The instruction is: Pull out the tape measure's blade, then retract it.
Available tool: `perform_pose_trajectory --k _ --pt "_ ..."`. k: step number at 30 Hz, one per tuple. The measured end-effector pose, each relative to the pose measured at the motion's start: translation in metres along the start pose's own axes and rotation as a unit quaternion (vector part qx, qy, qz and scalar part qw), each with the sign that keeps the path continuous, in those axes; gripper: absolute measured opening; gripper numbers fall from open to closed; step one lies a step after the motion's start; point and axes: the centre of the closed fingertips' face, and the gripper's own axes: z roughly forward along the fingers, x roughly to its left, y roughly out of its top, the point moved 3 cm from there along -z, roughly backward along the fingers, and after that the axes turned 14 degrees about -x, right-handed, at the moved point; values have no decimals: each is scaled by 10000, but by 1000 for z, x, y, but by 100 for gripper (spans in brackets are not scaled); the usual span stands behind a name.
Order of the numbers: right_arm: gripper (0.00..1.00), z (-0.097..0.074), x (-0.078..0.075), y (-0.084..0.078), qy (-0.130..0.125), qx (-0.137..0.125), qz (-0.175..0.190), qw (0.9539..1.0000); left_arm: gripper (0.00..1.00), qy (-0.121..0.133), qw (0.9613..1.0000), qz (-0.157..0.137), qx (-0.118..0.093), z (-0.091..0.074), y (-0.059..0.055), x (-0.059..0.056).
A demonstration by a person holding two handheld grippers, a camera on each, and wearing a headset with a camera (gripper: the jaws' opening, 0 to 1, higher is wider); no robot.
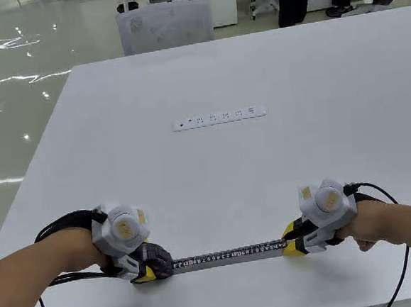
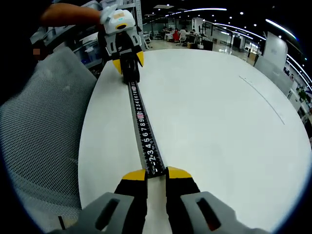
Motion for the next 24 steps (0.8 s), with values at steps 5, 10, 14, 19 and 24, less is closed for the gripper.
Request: perform_pose_trajectory --k 5,10,14,19,24 --pt "11 -1 0 -1 -47 -11 41 10000 33 0 10000 2 -6 0 0 0" --pt "12 -1 1 -1 -63 -9 62 10000 33 11 10000 2 -2 0 0 0" --pt "12 0 3 0 -41 64 -119 9999 33 22 10000 -5 -13 1 -1 1" --pt "13 1 2 1 11 202 -273 9994 33 21 10000 0 -4 1 -1 1" --pt "13 -2 0 -1 -104 154 -5 9998 33 36 10000 16 3 1 -1 1"
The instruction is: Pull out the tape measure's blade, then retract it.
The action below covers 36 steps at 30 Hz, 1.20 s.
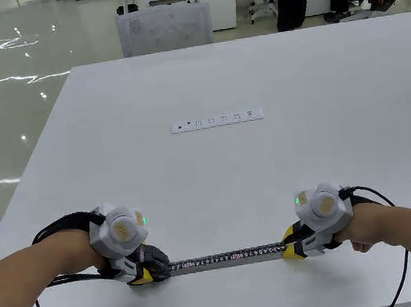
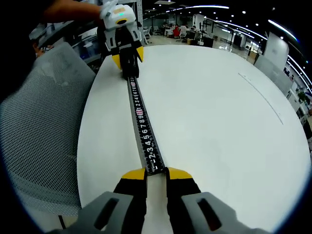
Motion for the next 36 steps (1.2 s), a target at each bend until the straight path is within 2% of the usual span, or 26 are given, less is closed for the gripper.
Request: perform_pose_trajectory --k 6,14,17,19,22,24,25,27,28,29,30,31,32,34,35,36 --pt "13 0 1 1 -53 0 -12 10000 33 -12 10000 22 8 0 0 0" --pt "14 1 3 3 -164 214 -148 9995 34 7 10000 57 -14 0 1 0" --pt "14 2 3 4 -340 253 -130 9990 34 -12 9998 142 -124 -1 2 -1" --pt "17 2 3 5 -446 238 -264 9984 35 42 9996 193 -185 -2 2 -1" --pt "28 1 15 6 -510 90 -169 9985 38 141 9987 -244 -416 -6 3 0" --pt "33 0 20 7 -597 -37 -107 9982 45 482 9964 -378 -583 -10 4 8" --pt "36 -1 24 5 -598 -44 -115 9981 52 760 9932 -535 -700 -14 3 15" --pt "41 -4 28 5 -763 -178 -228 9967 72 936 9878 -928 -823 -18 -1 15" --pt "42 -6 30 6 -851 -263 -224 9958 75 1039 9847 -1041 -937 -22 0 16" --pt "44 -8 31 6 -930 -334 -124 9950 76 1135 9796 -1158 -1184 -25 3 16" --pt "46 -12 33 8 -1090 -505 66 9927 76 1321 9684 -1397 -1588 -31 8 15" --pt "50 -15 34 9 -1184 -651 208 9906 78 1409 9609 -1575 -1787 -35 8 13" --pt "53 -20 36 9 -1273 -770 293 9884 80 1460 9523 -1907 -1883 -39 3 6" --pt "59 -27 38 3 -1412 -729 286 9869 88 1544 9422 -2243 -1952 -44 -6 -2" --pt "62 -32 37 -2 -1582 -744 357 9840 92 1635 9359 -2382 -2017 -49 -12 -7" --pt "65 -36 37 -3 -1693 -806 456 9812 95 1755 9328 -2409 -2028 -52 -17 -9"
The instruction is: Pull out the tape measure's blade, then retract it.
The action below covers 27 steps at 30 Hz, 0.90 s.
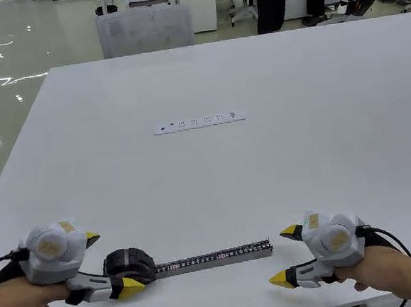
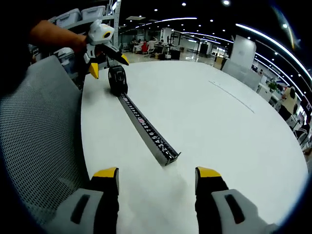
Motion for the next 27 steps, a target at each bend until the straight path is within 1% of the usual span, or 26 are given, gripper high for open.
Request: perform_pose_trajectory --k 1,3,4,6,7,8,9,10,12,13,14,15,16,18,19,20,21,22,24,26,27 --pt "67 -5 -1 -1 -57 -71 121 9999 99 159 9997 -35 -191 -7 0 0" --pt "68 -13 -3 -2 -177 -125 225 9995 100 198 9988 -205 -393 -17 -1 -3" --pt "70 -19 -4 -1 -272 -171 298 9990 100 249 9982 -307 -442 -25 -4 -5" --pt "75 -28 -4 3 -362 -414 620 9966 100 408 9972 -406 -478 -35 -9 -2" --pt "78 -31 -3 4 -377 -427 683 9960 100 418 9968 -440 -523 -39 -10 -3" --pt "81 -36 -4 3 -393 -395 642 9964 100 452 9964 -448 -567 -41 -11 -2" --pt "83 -42 -4 2 -437 -403 606 9964 100 552 9957 -423 -616 -45 -12 0" --pt "84 -47 -4 1 -467 -403 569 9965 100 588 9954 -435 -625 -46 -13 0" --pt "87 -58 -8 -4 -630 -349 514 9961 100 631 9942 -566 -663 -50 -14 1" --pt "91 -63 -10 -6 -715 -336 559 9953 100 644 9935 -618 -711 -51 -13 0" --pt "92 -69 -11 -8 -814 -353 722 9934 100 575 9919 -718 -875 -53 -8 -2" --pt "93 -73 -13 -10 -887 -341 803 9922 100 539 9914 -701 -963 -54 -6 -4" --pt "95 -77 -15 -11 -930 -379 809 9917 100 568 9913 -635 -1000 -56 -6 -3" --pt "96 -81 -14 -12 -919 -366 826 9917 100 638 9915 -636 -934 -59 -9 0" --pt "96 -85 -16 -13 -985 -371 956 9898 100 669 9912 -744 -868 -61 -14 1" --pt "96 -87 -17 -12 -1050 -451 1074 9876 100 689 9910 -769 -853 -61 -16 3" --pt "95 -90 -19 -14 -1103 -530 1286 9841 100 721 9909 -775 -832 -63 -19 4" --pt "95 -92 -19 -15 -1118 -532 1299 9838 100 747 9907 -782 -822 -64 -20 4" --pt "95 -95 -19 -18 -1107 -455 1228 9852 100 797 9900 -874 -775 -65 -23 4" --pt "96 -99 -16 -21 -1100 -361 1185 9862 100 807 9899 -856 -792 -66 -24 1" --pt "97 -101 -17 -23 -1095 -353 1188 9862 100 797 9899 -856 -805 -66 -24 0"
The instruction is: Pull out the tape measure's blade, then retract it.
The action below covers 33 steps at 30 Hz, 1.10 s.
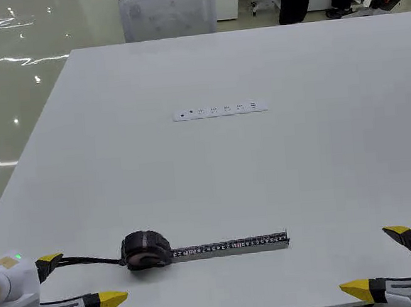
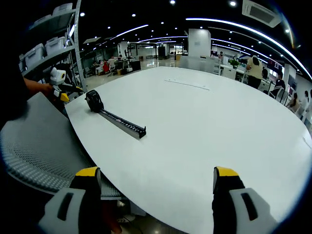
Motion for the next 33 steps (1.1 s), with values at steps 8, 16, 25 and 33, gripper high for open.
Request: perform_pose_trajectory --k 8,16,25,33 --pt "97 -9 12 4 -42 20 12 10000 100 -20 10000 -61 -66 -7 -5 -2" --pt "95 -10 14 9 7 -104 -15 9999 100 28 10000 -73 -33 -12 -3 5" --pt "95 -10 11 7 2 -7 -295 9996 100 -197 9998 67 16 -5 5 -4" --pt "96 -10 9 9 78 -76 -169 9998 100 -129 9998 172 48 -8 0 1"
